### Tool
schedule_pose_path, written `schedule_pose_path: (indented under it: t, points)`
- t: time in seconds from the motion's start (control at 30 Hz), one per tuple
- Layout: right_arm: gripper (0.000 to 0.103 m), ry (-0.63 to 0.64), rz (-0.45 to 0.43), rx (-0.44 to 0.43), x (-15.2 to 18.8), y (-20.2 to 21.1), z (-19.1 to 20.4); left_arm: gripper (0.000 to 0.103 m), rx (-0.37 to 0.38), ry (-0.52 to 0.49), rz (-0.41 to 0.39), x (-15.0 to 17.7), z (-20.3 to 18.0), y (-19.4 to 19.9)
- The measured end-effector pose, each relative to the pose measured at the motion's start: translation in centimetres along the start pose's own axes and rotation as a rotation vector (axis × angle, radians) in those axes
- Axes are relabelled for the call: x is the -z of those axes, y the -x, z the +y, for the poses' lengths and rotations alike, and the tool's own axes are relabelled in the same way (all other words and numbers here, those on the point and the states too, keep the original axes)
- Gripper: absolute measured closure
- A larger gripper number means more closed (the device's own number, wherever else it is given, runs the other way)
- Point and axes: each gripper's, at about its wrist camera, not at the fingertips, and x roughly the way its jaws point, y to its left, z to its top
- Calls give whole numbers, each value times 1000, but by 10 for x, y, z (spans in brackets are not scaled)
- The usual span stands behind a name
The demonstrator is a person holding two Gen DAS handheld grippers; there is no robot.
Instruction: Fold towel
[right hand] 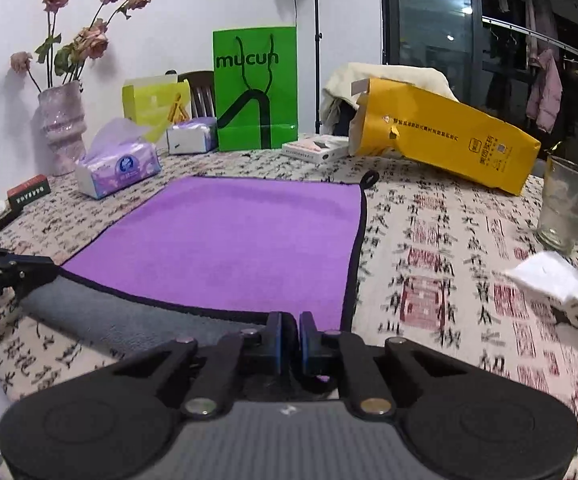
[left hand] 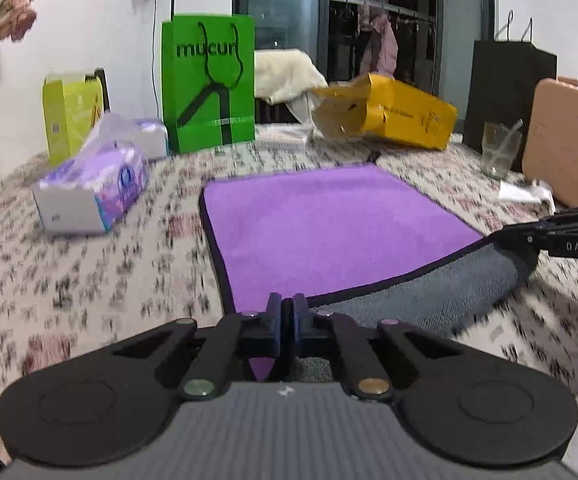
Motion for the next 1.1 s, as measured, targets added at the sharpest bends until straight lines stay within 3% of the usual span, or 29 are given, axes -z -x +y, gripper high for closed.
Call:
schedule_pose_path:
  t: [0.23,0.67,1.1]
  points:
    - [97,25,-40,3,-33,-19,-12,97,-6,-19,-75,-51,14,-30]
    - [98,-66,-56,-33,-117,-109,-63,97,-19,0,-46,-129,51,-130]
    - [98,-57,43,-2,-157,-214,-79,96,-52,82,48,-141,86,-212]
